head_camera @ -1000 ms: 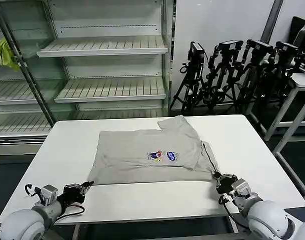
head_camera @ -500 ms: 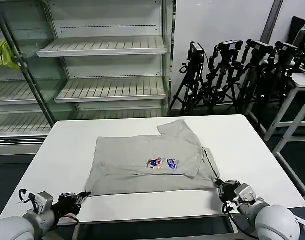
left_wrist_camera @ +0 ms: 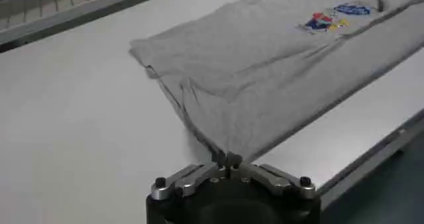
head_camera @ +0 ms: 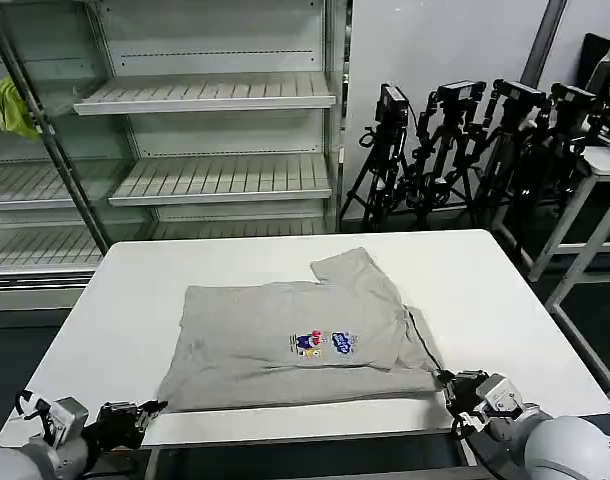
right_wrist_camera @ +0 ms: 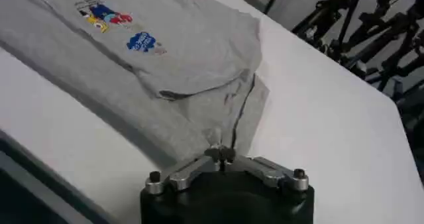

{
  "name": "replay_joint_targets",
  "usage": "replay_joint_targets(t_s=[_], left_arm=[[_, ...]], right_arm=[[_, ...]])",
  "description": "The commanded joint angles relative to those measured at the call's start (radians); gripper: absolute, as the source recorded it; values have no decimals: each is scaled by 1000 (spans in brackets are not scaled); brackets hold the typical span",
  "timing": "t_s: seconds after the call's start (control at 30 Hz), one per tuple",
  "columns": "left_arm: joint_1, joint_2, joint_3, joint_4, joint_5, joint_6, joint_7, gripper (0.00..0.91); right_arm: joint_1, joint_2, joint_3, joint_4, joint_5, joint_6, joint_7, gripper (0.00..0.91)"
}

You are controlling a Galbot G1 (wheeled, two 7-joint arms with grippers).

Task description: Fold and organize the clothes.

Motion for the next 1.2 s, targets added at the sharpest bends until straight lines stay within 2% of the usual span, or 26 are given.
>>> replay_joint_targets(t_s=[0.03, 0.4, 0.43, 0.47, 0.5, 0.9, 1.2], left_arm=[[193, 2, -133, -24, -2, 1, 4, 50], [229, -30, -123, -44, 54, -14, 11, 60], [229, -31, -121, -45, 55, -14, 9, 171], [227, -32, -120, -46, 56, -14, 7, 725], [224, -33, -117, -48, 58, -14, 7, 907], [213, -40, -110, -69, 66, -14, -6, 907], [292, -40, -202, -123, 53, -2, -11, 907]], right_arm=[[16, -80, -42, 34, 35, -19, 15, 0], [18, -84, -73, 53, 35, -48, 22, 0], [18, -83, -72, 54, 36, -53, 23, 0], [18, -83, -71, 55, 36, -54, 27, 776], [18, -79, -67, 56, 37, -54, 26, 907], [18, -74, -55, 58, 30, -54, 23, 907], [33, -101, -51, 79, 42, -54, 18, 907]])
